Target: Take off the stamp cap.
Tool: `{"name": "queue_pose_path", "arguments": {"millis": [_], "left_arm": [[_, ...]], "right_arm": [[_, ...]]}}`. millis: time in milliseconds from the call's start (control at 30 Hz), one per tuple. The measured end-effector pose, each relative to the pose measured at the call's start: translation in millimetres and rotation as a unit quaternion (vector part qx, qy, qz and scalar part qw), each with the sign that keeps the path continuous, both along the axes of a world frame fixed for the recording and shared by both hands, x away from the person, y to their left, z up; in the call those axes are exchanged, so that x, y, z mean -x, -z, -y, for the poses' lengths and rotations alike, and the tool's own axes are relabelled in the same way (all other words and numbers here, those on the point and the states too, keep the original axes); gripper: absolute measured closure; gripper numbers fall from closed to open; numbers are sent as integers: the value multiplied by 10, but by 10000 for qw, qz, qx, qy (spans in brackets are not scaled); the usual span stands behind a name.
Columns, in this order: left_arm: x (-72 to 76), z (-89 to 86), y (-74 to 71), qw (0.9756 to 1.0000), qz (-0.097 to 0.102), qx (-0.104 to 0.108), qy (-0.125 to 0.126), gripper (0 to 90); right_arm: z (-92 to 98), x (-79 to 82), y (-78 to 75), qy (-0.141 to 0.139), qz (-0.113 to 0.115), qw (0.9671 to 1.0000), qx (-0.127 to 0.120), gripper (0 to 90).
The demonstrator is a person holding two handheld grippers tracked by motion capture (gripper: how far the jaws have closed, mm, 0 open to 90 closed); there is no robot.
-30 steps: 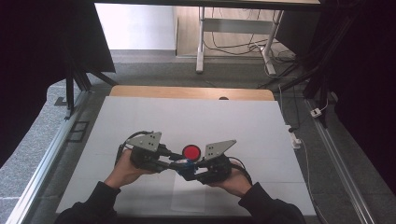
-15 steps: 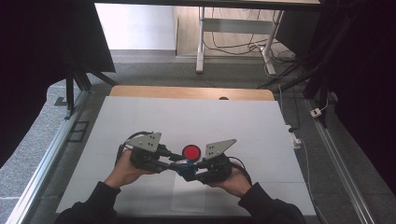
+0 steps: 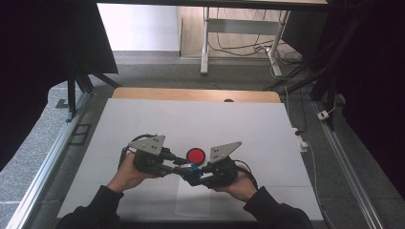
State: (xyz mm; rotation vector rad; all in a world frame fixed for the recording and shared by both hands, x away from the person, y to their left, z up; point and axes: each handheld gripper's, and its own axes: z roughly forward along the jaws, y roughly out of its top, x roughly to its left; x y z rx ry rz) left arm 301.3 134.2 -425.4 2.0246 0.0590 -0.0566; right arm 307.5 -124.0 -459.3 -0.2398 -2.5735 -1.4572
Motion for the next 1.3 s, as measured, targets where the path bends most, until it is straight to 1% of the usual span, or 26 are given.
{"name": "queue_pose_path", "arguments": {"millis": [500,633,733,800,933,1000,1200,1233,1300], "left_arm": [[-4,-3,1,10000,-15,19,0,706],[-8,-5,2,10000,-42,30,8,706],[-13,-9,13,9999,-114,108,-2,707],[-24,-16,14,9998,-154,140,20,707],[-25,-17,17,9998,-153,130,6,707],[-38,-25,24,9996,-228,186,22,707],[-40,-24,30,9995,-254,177,21,707],[-42,-25,31,9995,-263,185,25,707],[-41,-24,32,9995,-255,176,16,707]], "right_arm": [[6,-6,4,-19,-1,10000,-17,693],[5,-5,8,-14,-2,10000,-43,693],[5,-4,6,-17,-6,10000,-36,693],[9,-3,4,-27,1,10000,-81,694],[7,-6,7,-10,-32,10000,-81,693],[8,-7,8,-29,-31,9999,-104,693],[7,-10,15,-23,-59,9999,-103,693],[6,-13,18,-24,-115,9999,-101,692],[6,-14,18,-20,-126,9999,-100,693]]}}
